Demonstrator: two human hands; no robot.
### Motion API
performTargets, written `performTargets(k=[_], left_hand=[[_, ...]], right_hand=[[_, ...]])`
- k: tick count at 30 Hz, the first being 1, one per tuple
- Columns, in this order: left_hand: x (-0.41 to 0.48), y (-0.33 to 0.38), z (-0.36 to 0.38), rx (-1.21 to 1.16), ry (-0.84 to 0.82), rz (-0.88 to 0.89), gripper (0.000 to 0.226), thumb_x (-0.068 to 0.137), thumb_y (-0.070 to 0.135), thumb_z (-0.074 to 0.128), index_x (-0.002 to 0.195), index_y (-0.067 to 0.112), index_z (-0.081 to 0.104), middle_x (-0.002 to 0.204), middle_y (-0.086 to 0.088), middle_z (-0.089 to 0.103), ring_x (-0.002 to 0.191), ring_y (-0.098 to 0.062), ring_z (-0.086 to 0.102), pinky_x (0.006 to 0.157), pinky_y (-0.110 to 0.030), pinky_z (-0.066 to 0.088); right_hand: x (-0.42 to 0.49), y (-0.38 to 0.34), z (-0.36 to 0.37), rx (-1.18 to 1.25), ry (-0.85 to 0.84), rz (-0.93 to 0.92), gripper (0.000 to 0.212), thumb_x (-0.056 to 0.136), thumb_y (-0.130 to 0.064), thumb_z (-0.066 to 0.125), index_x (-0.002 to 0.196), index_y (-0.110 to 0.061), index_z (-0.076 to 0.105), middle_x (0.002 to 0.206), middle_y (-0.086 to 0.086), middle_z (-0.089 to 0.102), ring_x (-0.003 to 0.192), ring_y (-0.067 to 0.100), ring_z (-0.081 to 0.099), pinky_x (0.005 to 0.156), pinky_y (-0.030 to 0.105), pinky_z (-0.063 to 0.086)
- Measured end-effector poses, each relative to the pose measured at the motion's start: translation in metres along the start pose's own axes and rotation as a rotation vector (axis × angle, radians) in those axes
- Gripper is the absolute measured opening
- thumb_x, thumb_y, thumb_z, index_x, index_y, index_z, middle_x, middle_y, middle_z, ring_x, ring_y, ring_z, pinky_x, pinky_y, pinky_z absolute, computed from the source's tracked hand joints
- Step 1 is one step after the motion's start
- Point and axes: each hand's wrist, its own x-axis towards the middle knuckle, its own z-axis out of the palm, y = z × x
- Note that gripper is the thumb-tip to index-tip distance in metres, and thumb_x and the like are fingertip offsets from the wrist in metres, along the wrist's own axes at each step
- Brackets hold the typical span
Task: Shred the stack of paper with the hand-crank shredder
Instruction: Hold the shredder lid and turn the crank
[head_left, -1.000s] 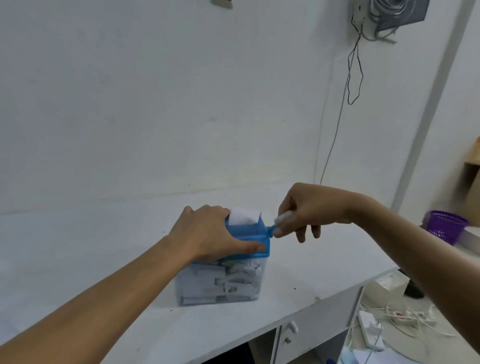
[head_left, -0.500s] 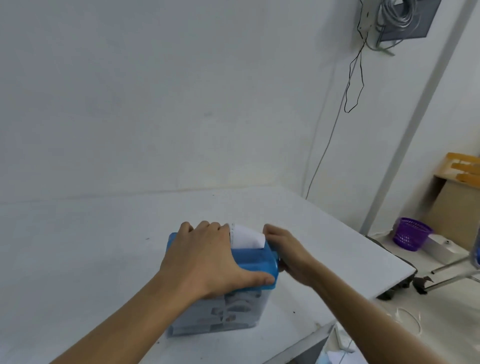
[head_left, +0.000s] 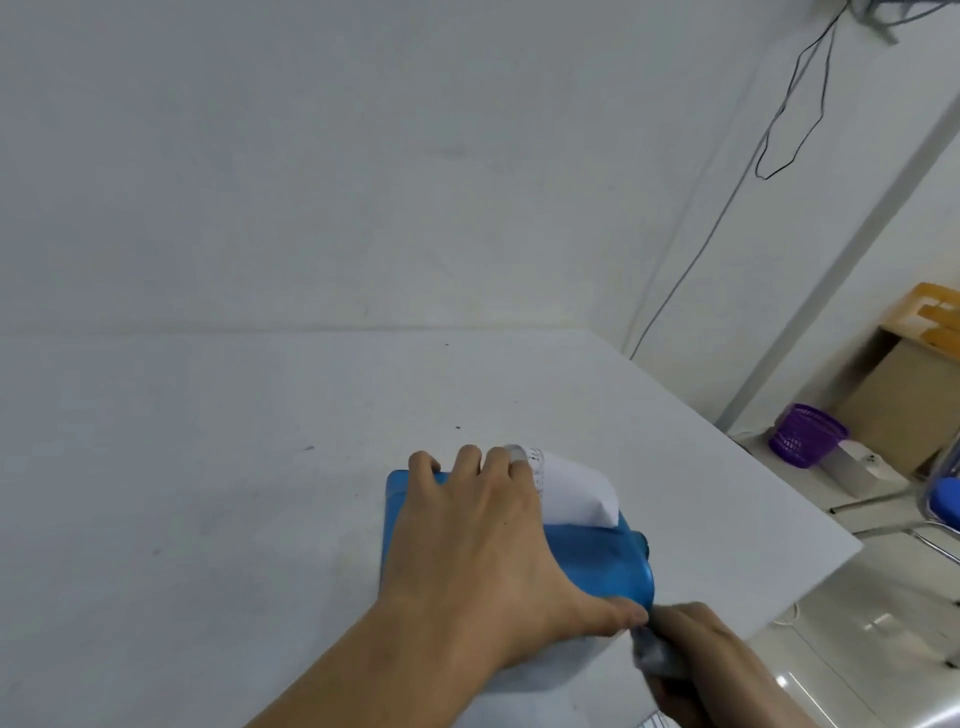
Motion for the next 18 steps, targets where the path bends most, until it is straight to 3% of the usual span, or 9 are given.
performTargets(k=[2,4,7,12,14,18], left_hand=[[0.003,0.000,-0.002,-0.041,-0.045,-0.004,0.099,0.051,0.105,0.041,0.115,0.029,0.047,0.104,0.015,0.043,0.098,-0.012,0.038,0.102,-0.042,0.027],[0.003,-0.001,-0.004,-0.066,-0.093,-0.006,0.099,0.052,0.105,0.039,0.116,0.030,0.046,0.104,0.016,0.043,0.098,-0.011,0.035,0.106,-0.044,0.027],[0.004,0.000,-0.007,-0.084,-0.105,-0.003,0.094,0.055,0.104,0.039,0.115,0.032,0.043,0.107,0.017,0.045,0.098,-0.009,0.035,0.107,-0.043,0.026],[-0.001,0.002,-0.001,-0.092,-0.016,0.037,0.090,0.056,0.100,0.042,0.112,0.029,0.049,0.101,0.014,0.049,0.093,-0.013,0.041,0.103,-0.044,0.030],[-0.006,0.002,0.003,-0.075,0.024,0.056,0.086,0.057,0.100,0.045,0.108,0.030,0.049,0.094,0.014,0.047,0.090,-0.013,0.044,0.098,-0.042,0.032],[0.000,0.002,-0.003,-0.046,-0.030,0.029,0.084,0.054,0.100,0.049,0.103,0.032,0.052,0.089,0.016,0.050,0.091,-0.013,0.048,0.096,-0.041,0.033]], right_hand=[[-0.017,-0.023,-0.016,0.056,0.014,0.061,0.036,0.056,-0.030,0.082,0.059,-0.008,0.055,0.051,0.013,0.043,0.043,0.020,0.037,0.044,0.023,0.031],[-0.030,-0.057,-0.027,-0.122,-0.163,0.041,0.051,0.063,-0.047,0.080,0.055,-0.011,0.046,0.050,0.009,0.032,0.041,0.016,0.025,0.040,0.021,0.019],[-0.033,-0.099,-0.034,-0.346,-0.247,-0.045,0.053,0.080,-0.053,0.073,0.053,-0.015,0.046,0.050,0.008,0.033,0.039,0.015,0.022,0.037,0.018,0.021],[-0.020,-0.095,-0.025,-0.601,-0.094,-0.354,0.054,0.088,-0.053,0.056,0.050,-0.015,0.062,0.045,0.006,0.049,0.035,0.017,0.036,0.038,0.021,0.034],[-0.010,-0.085,-0.021,-0.524,0.042,-0.472,0.057,0.098,-0.045,0.054,0.056,-0.008,0.059,0.045,0.007,0.049,0.036,0.018,0.036,0.038,0.021,0.034],[0.023,-0.105,-0.011,-0.376,0.173,-0.480,0.050,0.101,-0.031,0.055,0.057,-0.008,0.049,0.041,0.005,0.047,0.037,0.018,0.035,0.039,0.021,0.029]])
